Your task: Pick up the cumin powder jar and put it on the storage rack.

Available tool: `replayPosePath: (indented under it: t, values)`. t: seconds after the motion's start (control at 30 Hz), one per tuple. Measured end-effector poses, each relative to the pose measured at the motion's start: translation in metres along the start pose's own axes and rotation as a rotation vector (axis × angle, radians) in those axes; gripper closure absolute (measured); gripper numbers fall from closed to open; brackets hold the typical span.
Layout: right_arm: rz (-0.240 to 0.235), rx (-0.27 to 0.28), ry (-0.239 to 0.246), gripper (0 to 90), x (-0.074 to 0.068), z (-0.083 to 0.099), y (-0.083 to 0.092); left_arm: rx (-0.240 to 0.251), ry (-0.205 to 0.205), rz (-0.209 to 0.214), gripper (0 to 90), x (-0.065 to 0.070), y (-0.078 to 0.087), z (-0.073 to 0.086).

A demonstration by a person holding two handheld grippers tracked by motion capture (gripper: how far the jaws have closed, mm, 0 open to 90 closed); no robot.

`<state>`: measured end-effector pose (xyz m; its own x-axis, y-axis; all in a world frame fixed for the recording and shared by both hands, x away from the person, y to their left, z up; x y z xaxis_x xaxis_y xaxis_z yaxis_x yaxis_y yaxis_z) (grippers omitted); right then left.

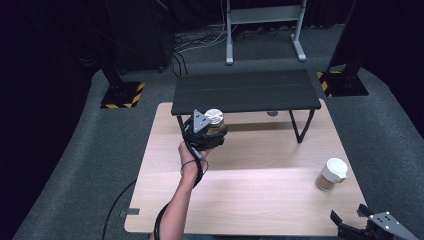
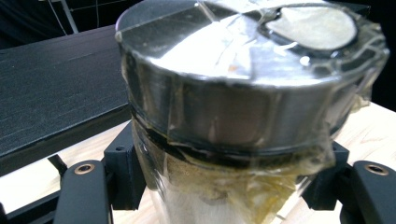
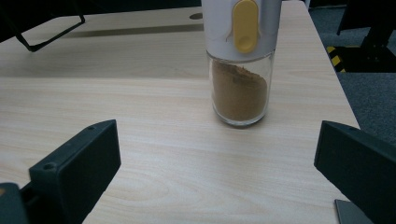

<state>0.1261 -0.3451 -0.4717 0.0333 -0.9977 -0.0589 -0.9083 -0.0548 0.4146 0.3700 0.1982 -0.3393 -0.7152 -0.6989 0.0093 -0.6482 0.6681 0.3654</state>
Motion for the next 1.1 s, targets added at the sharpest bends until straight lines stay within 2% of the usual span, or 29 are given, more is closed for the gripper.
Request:
replayPosePath:
  t: [0.6, 1.1]
  values:
    - [-0.009, 0.003, -0.007, 0.0, 0.001, 0.001, 0.0, 0.001, -0.015, -0.011, 30.8, -0.004, -0.004, -0.01]
    - [-0.005, -0.004, -0.001, 0.0, 0.003, 0.0, -0.001, 0.0, -0.026, -0.014, 30.8, -0.009, -0.013, -0.026]
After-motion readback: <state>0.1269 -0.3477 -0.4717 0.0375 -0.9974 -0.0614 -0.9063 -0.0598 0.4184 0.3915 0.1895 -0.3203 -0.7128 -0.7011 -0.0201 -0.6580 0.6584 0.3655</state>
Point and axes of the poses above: each handheld gripper's, and its own axes: y roughly backward along the jaws, z roughly out of its underside, x roughly to its right, the point moved 3 cm from there along -y, roughly forward along the jaws, and after that the axes turned 11 degrees about z, right-handed, at the moved point
